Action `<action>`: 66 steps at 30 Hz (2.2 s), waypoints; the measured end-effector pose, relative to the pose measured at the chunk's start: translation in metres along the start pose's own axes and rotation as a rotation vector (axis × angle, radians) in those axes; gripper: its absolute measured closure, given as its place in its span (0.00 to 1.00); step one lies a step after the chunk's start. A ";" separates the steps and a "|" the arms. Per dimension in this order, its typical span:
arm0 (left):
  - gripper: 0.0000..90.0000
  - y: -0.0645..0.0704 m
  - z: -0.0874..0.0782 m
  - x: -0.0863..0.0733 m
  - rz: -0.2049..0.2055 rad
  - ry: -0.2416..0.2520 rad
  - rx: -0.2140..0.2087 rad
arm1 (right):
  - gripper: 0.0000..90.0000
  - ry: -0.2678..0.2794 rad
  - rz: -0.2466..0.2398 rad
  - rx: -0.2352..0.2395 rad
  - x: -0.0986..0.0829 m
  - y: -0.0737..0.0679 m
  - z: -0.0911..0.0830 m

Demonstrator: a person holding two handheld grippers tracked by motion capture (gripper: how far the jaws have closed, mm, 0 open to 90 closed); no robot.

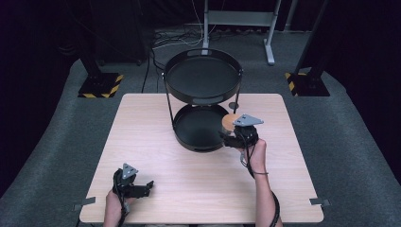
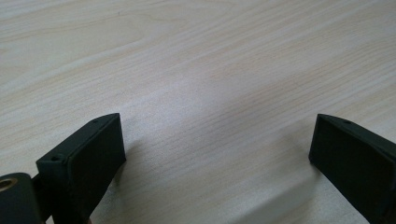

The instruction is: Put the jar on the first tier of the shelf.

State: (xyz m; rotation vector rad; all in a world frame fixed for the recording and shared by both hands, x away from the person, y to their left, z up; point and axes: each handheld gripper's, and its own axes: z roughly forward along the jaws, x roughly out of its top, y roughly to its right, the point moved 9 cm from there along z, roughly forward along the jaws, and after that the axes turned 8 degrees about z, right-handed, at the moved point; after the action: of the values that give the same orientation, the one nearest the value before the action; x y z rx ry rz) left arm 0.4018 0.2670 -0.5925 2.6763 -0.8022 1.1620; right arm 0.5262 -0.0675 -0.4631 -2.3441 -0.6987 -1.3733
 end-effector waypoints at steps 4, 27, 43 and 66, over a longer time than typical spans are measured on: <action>0.04 0.000 0.000 0.000 0.000 0.000 0.000 | 0.29 -0.001 0.000 0.002 0.003 -0.001 0.003; 0.04 0.000 0.000 0.000 0.000 0.000 0.000 | 0.29 -0.010 0.003 0.016 0.014 -0.008 0.024; 0.04 0.000 0.000 0.000 0.000 0.000 0.000 | 0.29 -0.017 0.014 0.013 0.017 -0.008 0.040; 0.04 0.000 0.000 0.000 0.000 0.000 0.000 | 0.29 -0.030 0.044 0.011 0.014 -0.012 0.074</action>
State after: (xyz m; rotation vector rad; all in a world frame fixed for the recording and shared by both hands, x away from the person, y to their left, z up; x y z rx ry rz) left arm 0.4018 0.2670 -0.5924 2.6760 -0.8026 1.1625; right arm 0.5778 -0.0168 -0.4858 -2.3620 -0.6575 -1.3144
